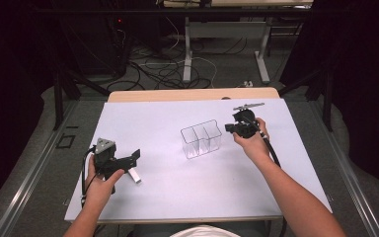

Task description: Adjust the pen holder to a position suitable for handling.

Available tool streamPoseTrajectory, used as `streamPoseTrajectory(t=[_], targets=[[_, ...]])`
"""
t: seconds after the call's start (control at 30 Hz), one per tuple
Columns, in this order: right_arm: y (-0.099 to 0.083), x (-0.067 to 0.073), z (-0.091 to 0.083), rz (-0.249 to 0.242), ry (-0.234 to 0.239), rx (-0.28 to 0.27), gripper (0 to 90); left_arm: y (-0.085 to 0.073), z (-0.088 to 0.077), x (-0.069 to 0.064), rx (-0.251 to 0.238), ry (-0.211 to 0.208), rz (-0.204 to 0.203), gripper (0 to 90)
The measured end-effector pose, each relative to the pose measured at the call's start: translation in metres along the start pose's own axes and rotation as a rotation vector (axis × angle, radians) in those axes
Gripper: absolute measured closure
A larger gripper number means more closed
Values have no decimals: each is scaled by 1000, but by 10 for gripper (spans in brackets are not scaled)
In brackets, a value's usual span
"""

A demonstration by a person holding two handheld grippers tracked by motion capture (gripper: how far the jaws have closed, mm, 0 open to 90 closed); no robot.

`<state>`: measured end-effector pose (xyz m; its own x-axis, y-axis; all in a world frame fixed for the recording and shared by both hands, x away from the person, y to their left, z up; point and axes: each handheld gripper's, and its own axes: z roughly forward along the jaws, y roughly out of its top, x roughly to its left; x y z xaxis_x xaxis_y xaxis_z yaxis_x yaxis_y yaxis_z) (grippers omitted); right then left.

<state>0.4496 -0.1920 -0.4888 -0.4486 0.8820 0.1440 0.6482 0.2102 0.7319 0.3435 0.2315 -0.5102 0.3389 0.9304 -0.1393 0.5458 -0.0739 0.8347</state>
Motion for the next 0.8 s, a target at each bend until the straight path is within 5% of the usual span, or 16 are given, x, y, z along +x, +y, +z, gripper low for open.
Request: streamPoseTrajectory(t=[0.27, 0.43, 0.8], targets=[[-12, 12, 18, -30, 5, 52, 900, -2, 1, 3, 5, 5, -9, 39], [-20, 10, 16, 10, 46, 92, 900, -2, 0, 5, 4, 9, -17, 39], [-29, 29, 9, -10, 81, 111, 900, -2, -1, 7, 6, 16, -21, 39]])
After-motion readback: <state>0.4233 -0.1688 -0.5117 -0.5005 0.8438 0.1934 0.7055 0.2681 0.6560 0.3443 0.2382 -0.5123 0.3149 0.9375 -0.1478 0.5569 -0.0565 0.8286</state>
